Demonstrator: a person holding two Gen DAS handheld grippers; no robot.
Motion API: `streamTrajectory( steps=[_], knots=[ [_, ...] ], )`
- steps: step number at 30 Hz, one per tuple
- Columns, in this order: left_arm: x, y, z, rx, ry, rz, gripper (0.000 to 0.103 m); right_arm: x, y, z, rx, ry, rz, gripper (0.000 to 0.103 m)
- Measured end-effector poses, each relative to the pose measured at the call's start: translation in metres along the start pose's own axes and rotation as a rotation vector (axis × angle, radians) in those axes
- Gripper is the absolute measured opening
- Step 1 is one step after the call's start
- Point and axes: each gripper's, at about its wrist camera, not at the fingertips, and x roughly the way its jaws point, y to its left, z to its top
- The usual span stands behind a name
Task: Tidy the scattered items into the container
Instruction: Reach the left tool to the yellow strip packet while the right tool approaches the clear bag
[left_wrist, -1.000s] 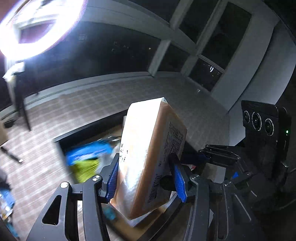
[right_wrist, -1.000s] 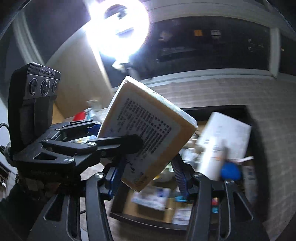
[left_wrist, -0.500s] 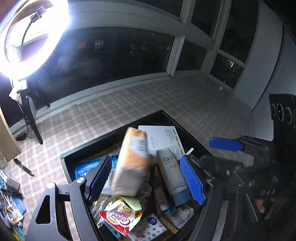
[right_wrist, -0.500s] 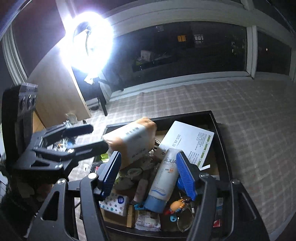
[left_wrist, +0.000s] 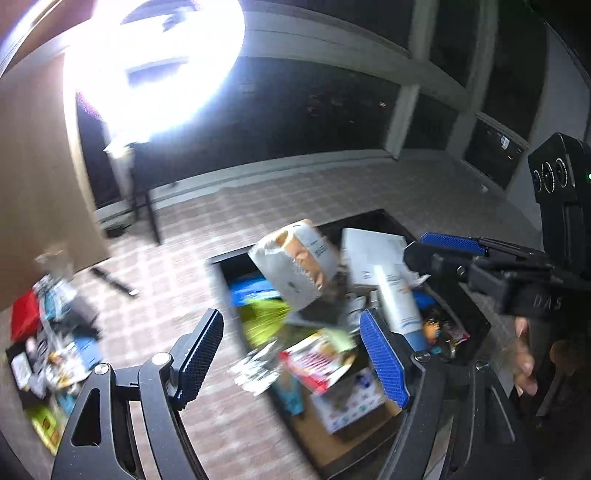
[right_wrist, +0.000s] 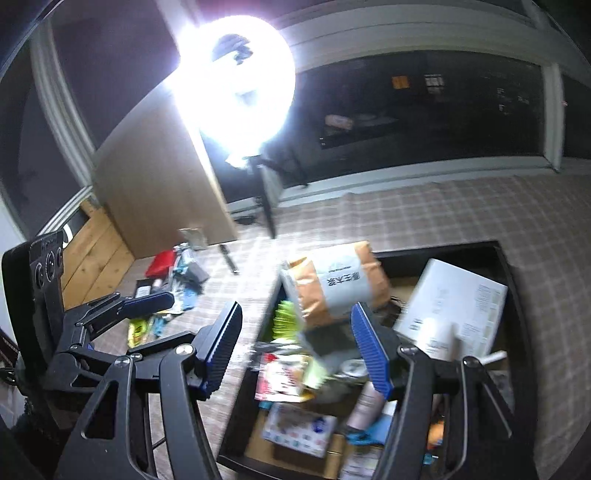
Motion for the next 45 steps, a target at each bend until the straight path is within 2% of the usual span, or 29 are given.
streamTrajectory(
  steps=[10, 14, 17, 19, 26, 30, 35, 41, 45],
  knots=[
    [-0.062, 0.122, -0.059, -0.136, -0.013, 0.125, 0.075, 0.012, 0.063, 0.002, 0.009, -0.041, -0.003, 0.061],
    [-0.087, 0.171, -0.085, -0.16, -0.007, 0.182, 0.072, 0.024, 0.098, 0.003, -0.018, -0.038, -0.002, 0.061],
    [-0.105, 0.206, -0.103, -0.19, -0.01, 0.221, 0.07, 0.042, 0.129, 0.004, -0.049, -0.007, 0.024, 0.061],
    [-0.115, 0.229, -0.114, -0.219, -0.014, 0.246, 0.064, 0.054, 0.148, 0.004, -0.079, 0.013, 0.039, 0.061],
    [-0.137, 0.299, -0.15, -0.35, -0.013, 0.311, 0.054, 0.112, 0.218, 0.001, -0.213, 0.119, 0.141, 0.06],
    [-0.131, 0.33, -0.172, -0.434, 0.019, 0.321, 0.047, 0.152, 0.256, -0.003, -0.31, 0.206, 0.203, 0.052],
    [-0.106, 0.348, -0.181, -0.495, 0.06, 0.302, 0.045, 0.213, 0.298, -0.017, -0.429, 0.318, 0.258, 0.046],
    [-0.068, 0.366, -0.176, -0.546, 0.112, 0.285, 0.045, 0.276, 0.326, -0.031, -0.526, 0.407, 0.292, 0.044],
    [-0.047, 0.379, -0.174, -0.58, 0.136, 0.28, 0.045, 0.304, 0.331, -0.034, -0.538, 0.443, 0.304, 0.044]
  ],
)
